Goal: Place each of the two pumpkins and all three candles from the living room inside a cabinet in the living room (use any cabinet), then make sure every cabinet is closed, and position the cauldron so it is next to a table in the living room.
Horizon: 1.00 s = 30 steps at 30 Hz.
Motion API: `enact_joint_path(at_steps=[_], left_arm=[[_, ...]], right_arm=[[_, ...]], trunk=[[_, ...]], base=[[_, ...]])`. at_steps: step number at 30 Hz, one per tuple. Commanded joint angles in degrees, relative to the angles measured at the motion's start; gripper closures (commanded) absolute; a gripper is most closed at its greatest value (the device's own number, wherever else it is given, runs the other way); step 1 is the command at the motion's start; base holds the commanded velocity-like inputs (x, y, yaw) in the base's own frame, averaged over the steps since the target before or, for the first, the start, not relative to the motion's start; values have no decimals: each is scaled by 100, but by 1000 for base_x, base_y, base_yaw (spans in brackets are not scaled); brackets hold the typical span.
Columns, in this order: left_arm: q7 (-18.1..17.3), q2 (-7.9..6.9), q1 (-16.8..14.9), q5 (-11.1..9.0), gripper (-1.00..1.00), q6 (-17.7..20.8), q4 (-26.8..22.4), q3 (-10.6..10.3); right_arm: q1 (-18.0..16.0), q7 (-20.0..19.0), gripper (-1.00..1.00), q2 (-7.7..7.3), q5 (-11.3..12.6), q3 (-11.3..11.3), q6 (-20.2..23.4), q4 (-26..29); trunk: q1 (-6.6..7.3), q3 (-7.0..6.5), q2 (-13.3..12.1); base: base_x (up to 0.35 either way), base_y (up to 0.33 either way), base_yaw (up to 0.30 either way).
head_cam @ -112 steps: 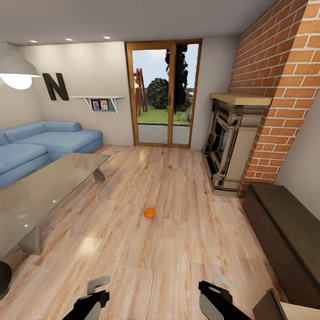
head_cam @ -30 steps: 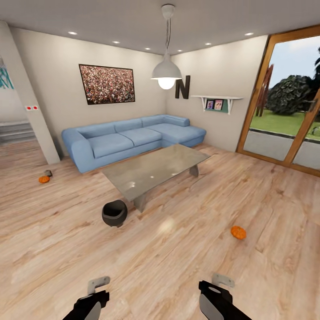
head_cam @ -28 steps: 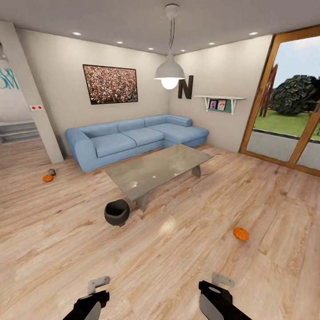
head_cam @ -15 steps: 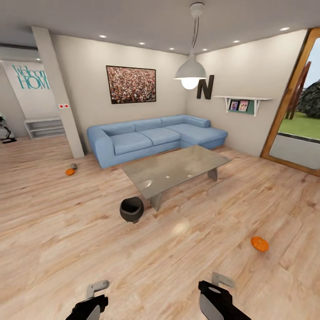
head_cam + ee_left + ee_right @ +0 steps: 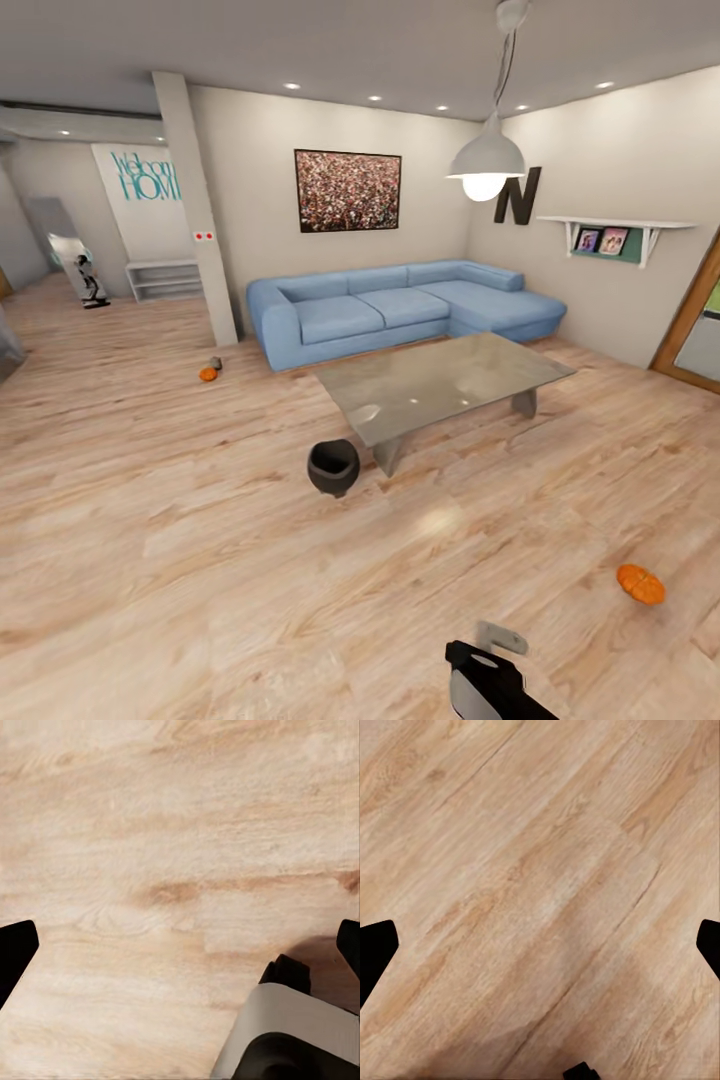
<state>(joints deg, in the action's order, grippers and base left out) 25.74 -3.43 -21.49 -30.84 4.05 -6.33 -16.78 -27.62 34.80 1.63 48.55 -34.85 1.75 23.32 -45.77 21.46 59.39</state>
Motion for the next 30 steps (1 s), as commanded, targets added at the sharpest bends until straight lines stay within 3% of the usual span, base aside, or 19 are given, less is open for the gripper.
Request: enact_joint_path(at_steps=[1,11,30], left_arm=[[30,0,6,-31,-100,-143,181,-53],[19,41,493,-88,-100,-338,405,-53],[19,47,567,-89,-100,-344,405,-53]], right_arm=[[-6,-5,-100,-5,31,-49,19,-14],[-6,-77,-100,-11,26,-49,10,-81],[-6,-79,-100,-5,23,-49,10,-94]], trunk=[[0,8,4],[0,30,4],[0,75,4]], base=[[0,0,291],[0,0,290],[0,0,290]])
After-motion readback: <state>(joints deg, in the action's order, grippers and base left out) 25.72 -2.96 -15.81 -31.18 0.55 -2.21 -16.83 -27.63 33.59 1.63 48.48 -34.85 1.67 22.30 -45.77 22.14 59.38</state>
